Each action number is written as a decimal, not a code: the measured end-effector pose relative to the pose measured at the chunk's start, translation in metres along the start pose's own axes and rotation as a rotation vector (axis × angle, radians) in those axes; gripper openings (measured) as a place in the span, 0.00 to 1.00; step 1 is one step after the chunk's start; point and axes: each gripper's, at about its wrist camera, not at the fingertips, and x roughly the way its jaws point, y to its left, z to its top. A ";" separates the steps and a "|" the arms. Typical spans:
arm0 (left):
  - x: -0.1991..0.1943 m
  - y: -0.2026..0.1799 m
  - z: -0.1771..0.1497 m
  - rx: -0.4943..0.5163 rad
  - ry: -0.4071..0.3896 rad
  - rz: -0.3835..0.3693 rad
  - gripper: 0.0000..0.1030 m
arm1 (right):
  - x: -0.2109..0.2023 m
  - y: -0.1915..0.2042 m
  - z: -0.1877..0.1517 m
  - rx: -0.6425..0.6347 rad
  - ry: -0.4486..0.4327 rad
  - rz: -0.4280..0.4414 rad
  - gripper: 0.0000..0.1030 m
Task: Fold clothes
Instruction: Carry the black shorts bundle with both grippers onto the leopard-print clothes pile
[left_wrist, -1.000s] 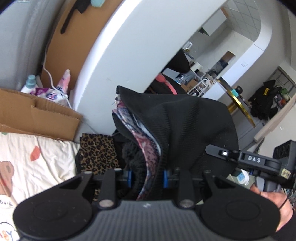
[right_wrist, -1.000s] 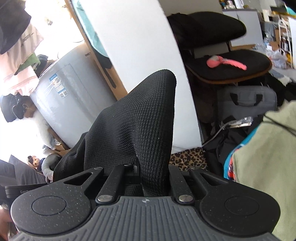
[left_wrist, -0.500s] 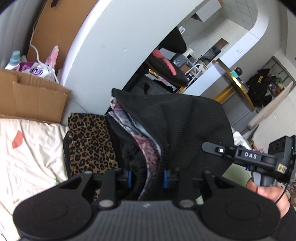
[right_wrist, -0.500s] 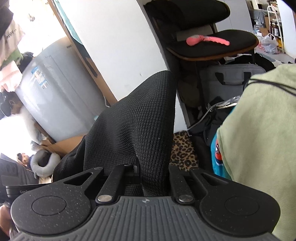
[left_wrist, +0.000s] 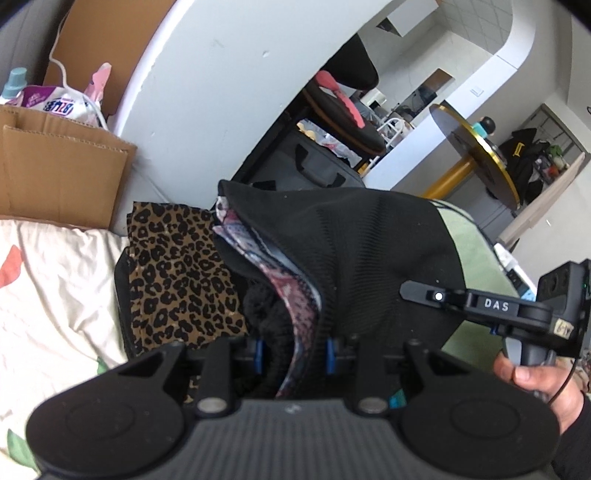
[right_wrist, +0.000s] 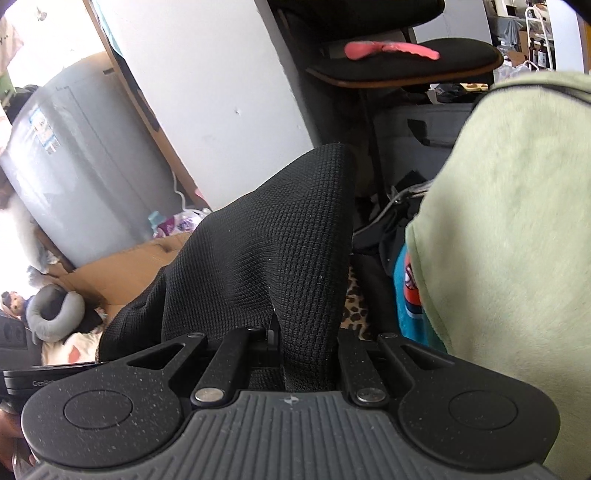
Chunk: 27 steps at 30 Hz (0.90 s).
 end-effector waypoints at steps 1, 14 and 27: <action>0.005 0.004 -0.002 -0.002 -0.004 0.000 0.30 | 0.005 -0.002 -0.003 -0.005 -0.001 -0.002 0.07; 0.071 0.067 -0.021 -0.050 -0.022 0.014 0.30 | 0.097 -0.034 -0.026 -0.012 0.011 -0.027 0.07; 0.126 0.116 -0.004 -0.054 -0.038 0.036 0.30 | 0.186 -0.059 -0.021 -0.051 0.023 -0.025 0.07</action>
